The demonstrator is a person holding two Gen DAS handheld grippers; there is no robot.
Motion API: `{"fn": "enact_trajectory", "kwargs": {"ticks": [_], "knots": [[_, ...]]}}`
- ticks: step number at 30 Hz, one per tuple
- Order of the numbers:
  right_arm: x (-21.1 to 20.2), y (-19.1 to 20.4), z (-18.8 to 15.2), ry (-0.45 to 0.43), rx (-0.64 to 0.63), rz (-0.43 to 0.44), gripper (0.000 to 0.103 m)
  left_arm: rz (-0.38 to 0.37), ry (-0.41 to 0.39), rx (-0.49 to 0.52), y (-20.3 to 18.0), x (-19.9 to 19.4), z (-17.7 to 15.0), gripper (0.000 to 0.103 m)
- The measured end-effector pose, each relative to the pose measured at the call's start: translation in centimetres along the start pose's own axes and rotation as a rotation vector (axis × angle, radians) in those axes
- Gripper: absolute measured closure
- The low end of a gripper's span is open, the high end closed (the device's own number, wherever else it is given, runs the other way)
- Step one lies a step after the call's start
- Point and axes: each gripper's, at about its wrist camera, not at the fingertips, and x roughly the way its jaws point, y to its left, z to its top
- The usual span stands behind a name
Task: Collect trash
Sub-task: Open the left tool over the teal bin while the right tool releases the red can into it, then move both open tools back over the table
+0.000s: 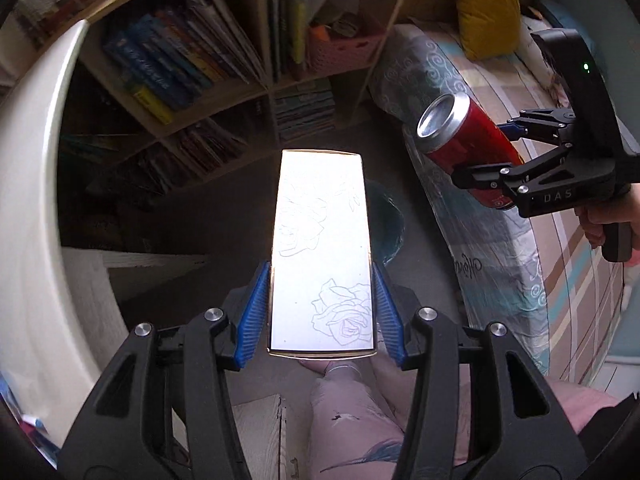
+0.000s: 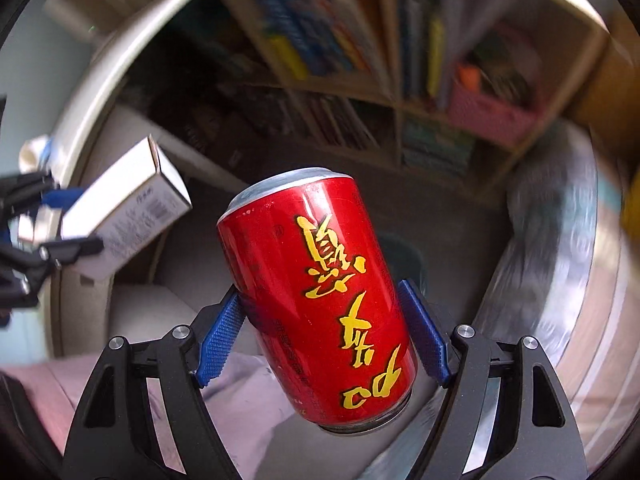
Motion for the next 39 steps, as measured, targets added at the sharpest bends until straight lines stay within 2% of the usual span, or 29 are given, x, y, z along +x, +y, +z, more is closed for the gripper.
{"fn": "enact_trajectory", "kwargs": {"ticks": [7, 12, 16, 17, 18, 20, 21, 25, 30, 35, 39], "knots": [[6.7, -6.1, -2.3, 0.054, 0.272, 0.105, 0.027, -0.064, 0.131, 0.095, -3.8, 9.0, 2.4, 0.056], [11.4, -9.5, -3.4, 0.076, 0.432, 0.166, 0.027, -0.100, 0.223, 0.089, -4.1, 14.7, 3.5, 0.056], [14.2, -11.6, -4.0, 0.078, 0.535, 0.213, 0.025, -0.092, 0.278, 0.129, -4.7, 18.4, 4.2, 0.056], [14.6, -12.1, -4.1, 0.082, 0.550, 0.209, 0.025, -0.086, 0.286, 0.129, -4.6, 19.0, 4.4, 0.055], [15.1, -12.5, -4.1, 0.090, 0.562, 0.202, 0.023, -0.075, 0.301, 0.124, -4.6, 19.7, 4.6, 0.048], [15.5, -13.3, -4.0, 0.095, 0.585, 0.185, 0.012, -0.066, 0.341, 0.102, -4.6, 21.1, 5.1, 0.037], [15.5, -13.6, -3.9, 0.093, 0.595, 0.184, 0.012, -0.071, 0.345, 0.100, -4.7, 21.3, 5.2, 0.035], [15.2, -14.2, -3.7, 0.089, 0.584, 0.178, 0.012, -0.056, 0.349, 0.130, -5.0, 21.5, 5.5, 0.030], [13.5, -13.7, -3.2, 0.087, 0.510, 0.181, 0.012, -0.061, 0.335, 0.107, -4.0, 20.2, 5.4, 0.029], [11.3, -11.4, -1.6, 0.102, 0.355, 0.198, 0.012, -0.057, 0.288, 0.052, -2.0, 16.5, 4.8, 0.024], [8.5, -7.9, 0.5, 0.105, 0.168, 0.227, 0.012, -0.032, 0.238, 0.015, -0.3, 12.7, 4.2, 0.023]]}}
